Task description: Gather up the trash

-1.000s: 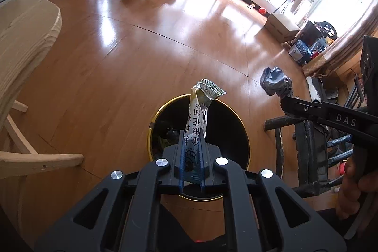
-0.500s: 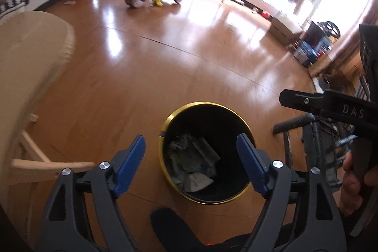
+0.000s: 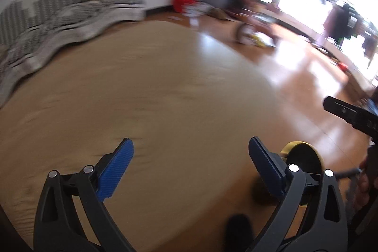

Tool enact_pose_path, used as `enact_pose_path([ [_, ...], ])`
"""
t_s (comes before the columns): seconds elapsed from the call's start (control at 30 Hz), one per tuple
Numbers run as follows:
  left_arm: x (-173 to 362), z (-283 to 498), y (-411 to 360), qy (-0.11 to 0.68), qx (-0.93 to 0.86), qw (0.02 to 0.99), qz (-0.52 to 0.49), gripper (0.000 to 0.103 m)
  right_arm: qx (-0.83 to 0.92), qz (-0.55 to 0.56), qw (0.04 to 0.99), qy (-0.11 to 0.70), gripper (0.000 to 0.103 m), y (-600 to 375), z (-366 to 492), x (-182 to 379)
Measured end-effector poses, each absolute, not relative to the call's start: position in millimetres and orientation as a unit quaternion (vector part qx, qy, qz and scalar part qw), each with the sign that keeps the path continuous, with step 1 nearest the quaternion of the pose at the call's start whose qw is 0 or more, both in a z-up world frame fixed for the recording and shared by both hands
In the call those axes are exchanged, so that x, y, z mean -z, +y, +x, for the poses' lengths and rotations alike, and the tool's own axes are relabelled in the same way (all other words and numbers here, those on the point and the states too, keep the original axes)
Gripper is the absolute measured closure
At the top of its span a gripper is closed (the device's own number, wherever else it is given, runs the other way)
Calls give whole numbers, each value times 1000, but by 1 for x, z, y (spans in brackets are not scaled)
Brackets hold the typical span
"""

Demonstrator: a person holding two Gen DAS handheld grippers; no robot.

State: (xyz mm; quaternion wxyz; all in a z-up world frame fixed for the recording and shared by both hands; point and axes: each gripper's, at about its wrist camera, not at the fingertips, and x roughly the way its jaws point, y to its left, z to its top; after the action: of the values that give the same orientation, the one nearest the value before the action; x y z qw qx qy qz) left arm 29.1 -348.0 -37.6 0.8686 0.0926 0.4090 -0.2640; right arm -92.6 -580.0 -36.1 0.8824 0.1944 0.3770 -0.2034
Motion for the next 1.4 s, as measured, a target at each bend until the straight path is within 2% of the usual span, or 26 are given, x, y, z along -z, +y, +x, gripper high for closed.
enact_pose_path([
  [0.33, 10, 65, -154, 391, 97, 913, 62, 7, 33, 123, 919, 372, 10, -381, 36, 10],
  [0.53, 10, 73, -90, 394, 53, 917, 28, 7, -5, 82, 918, 388, 10, -308, 64, 25],
  [0.8, 20, 70, -64, 401, 33, 915, 36, 7, -18, 46, 919, 392, 9, -281, 65, 39],
  [1.4, 24, 67, -67, 402, 36, 914, 42, 7, -23, 49, 916, 397, 9, -288, 59, 41],
])
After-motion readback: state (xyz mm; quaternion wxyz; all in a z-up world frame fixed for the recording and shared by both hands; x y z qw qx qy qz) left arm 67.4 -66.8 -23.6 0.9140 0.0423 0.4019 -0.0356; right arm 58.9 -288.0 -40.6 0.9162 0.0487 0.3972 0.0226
